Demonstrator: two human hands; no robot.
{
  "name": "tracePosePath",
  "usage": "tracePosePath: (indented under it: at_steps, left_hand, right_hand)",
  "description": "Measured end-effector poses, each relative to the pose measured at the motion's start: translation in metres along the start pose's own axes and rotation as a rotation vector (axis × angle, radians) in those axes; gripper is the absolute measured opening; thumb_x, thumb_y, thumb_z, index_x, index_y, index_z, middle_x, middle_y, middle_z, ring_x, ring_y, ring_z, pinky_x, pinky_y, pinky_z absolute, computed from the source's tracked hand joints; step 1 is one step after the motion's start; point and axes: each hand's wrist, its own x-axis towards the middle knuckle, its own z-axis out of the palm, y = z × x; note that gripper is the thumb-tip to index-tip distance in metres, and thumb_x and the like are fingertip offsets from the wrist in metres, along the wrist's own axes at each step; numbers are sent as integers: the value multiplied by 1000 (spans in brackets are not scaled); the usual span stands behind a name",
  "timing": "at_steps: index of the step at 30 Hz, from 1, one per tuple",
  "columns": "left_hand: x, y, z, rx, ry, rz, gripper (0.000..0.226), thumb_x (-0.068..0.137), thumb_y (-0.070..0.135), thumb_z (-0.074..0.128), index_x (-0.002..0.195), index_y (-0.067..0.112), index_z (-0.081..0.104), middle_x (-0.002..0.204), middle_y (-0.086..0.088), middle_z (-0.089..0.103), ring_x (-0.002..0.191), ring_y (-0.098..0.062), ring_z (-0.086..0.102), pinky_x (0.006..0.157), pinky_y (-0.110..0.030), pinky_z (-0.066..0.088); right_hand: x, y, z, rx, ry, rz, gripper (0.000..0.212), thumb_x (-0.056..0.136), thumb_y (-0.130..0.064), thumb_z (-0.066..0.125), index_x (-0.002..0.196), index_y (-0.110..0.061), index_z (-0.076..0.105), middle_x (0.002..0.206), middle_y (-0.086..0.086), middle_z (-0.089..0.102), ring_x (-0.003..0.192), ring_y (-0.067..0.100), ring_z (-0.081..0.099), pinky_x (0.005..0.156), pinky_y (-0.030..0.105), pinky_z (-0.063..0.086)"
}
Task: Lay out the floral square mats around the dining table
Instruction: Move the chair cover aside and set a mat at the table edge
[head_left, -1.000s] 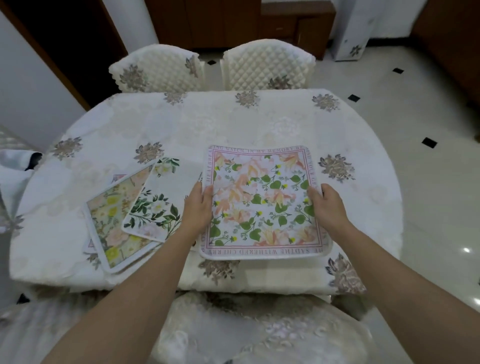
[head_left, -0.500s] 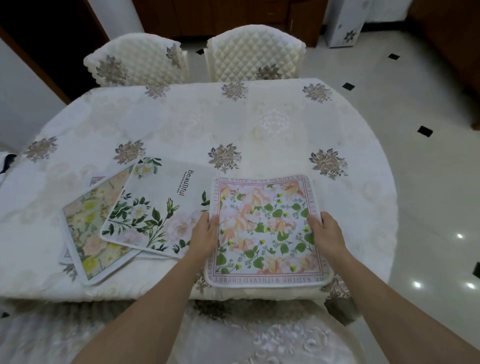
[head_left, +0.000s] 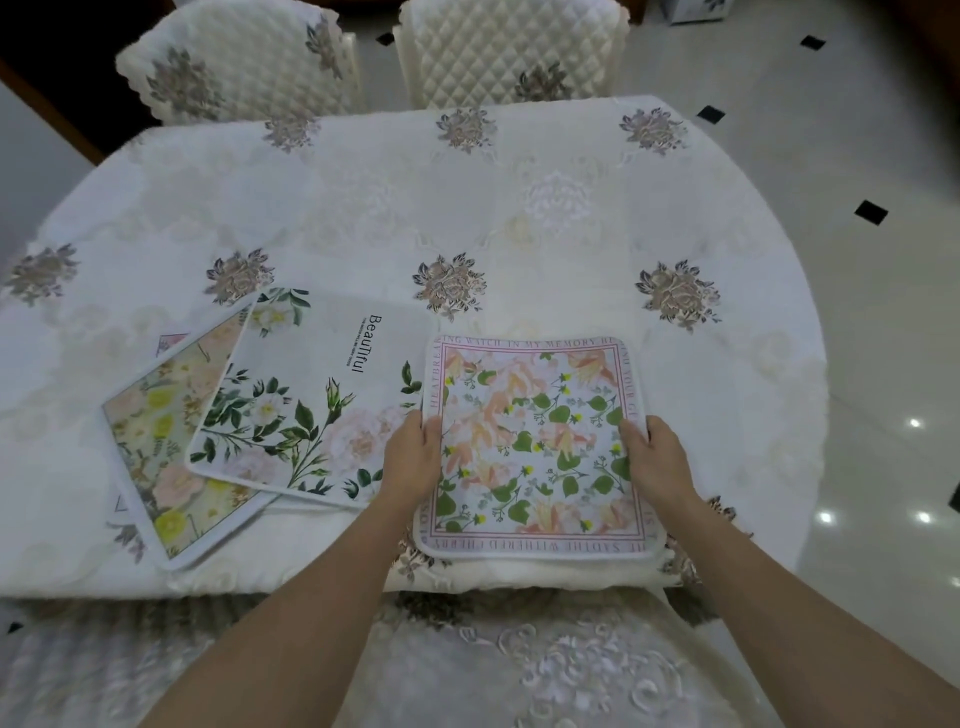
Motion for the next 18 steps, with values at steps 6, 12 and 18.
tracePosePath:
  at_steps: [6,12,18]
  left_hand:
    - [7,-4,-4,51,34,-18,31,104,29,37,82,10,47,73,-4,50,62,-17,45,50,-29,31]
    - [9,-5,-8,96,20,-32,33,103,29,39,81,8,49,69,-2,51,61,-18,47,49,-29,31]
    - [6,-5,-10,160,6,-41,30,102,28,43,83,7,51,67,1,50,58,-13,46,47,-25,29]
  right_hand:
    - [4,-2,10,9,-19,24,33,99,-42,44,89,-11,50,98,19,62,90,38,66,79,53,53]
    - [5,-8,5,-92,-31,-4,26,101,-35,44,82,-16,46,85,6,58,84,31,66,68,40,50]
    - [2,-1,1,-165,-18,-29,27,100,-35,46,81,-16,45,78,3,55,78,29,63,58,35,44]
